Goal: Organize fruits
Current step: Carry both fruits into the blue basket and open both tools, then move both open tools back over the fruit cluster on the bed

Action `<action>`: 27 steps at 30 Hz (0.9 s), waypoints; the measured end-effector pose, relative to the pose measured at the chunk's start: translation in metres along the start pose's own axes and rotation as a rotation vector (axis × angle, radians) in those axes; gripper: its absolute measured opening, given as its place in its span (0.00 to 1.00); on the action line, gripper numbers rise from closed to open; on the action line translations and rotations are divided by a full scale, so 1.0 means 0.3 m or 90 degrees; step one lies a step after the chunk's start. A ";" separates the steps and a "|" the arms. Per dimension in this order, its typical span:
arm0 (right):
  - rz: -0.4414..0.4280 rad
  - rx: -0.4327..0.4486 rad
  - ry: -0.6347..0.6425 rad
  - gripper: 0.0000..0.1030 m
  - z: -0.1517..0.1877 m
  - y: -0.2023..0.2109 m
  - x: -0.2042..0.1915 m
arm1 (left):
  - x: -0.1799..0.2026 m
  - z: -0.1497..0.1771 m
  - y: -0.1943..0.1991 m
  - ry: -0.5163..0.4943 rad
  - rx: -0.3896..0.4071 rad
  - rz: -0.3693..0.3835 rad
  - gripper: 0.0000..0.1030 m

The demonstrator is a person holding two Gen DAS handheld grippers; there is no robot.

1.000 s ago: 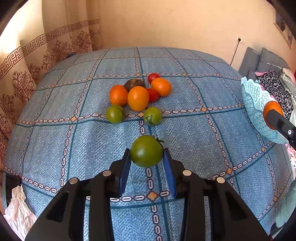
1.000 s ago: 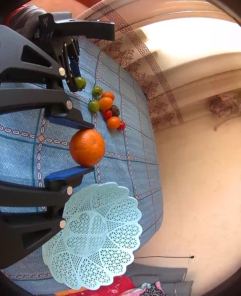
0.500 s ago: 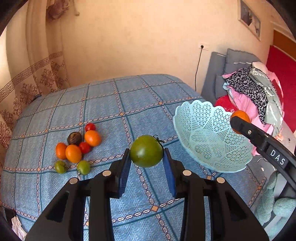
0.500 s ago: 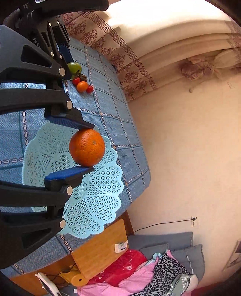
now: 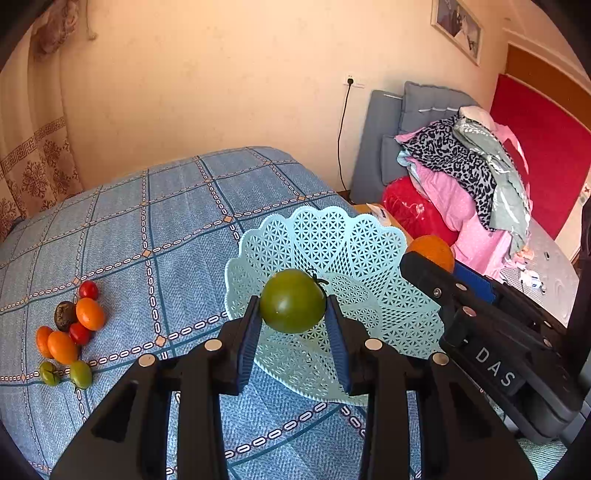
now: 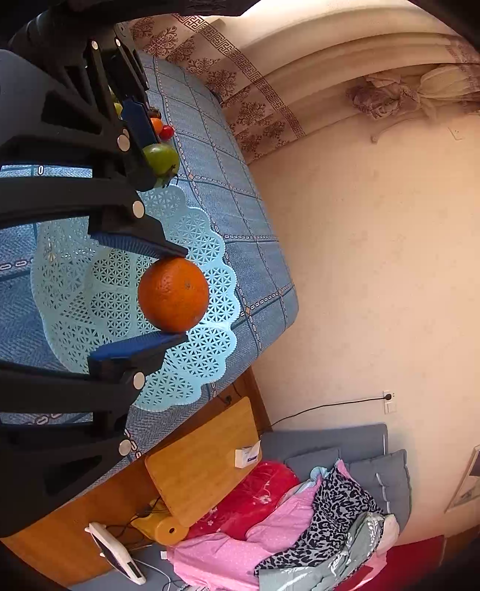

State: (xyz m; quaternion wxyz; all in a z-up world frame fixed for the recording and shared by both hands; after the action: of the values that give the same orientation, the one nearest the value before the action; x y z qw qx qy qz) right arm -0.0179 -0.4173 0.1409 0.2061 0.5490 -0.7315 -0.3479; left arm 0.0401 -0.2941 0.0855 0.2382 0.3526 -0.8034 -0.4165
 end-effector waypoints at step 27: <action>0.011 0.048 -0.055 0.67 -0.006 0.054 0.058 | -0.082 0.008 0.004 0.030 0.010 -0.031 0.73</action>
State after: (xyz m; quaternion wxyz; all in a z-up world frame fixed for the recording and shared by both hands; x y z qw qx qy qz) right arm -0.0326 -0.4317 0.1526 0.1565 0.5349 -0.7568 -0.3414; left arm 0.0537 -0.2736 0.0830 0.2439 0.3838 -0.7918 -0.4077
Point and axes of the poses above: each gripper's, at about its wrist camera, not at the fingertips, and y roughly against the way its jaws point, x to its right, z to its underside, the point moved 2 cm from there along -y, roughly the way its jaws point, and after that the axes turned 13 degrees about -x, right-handed, at the moved point
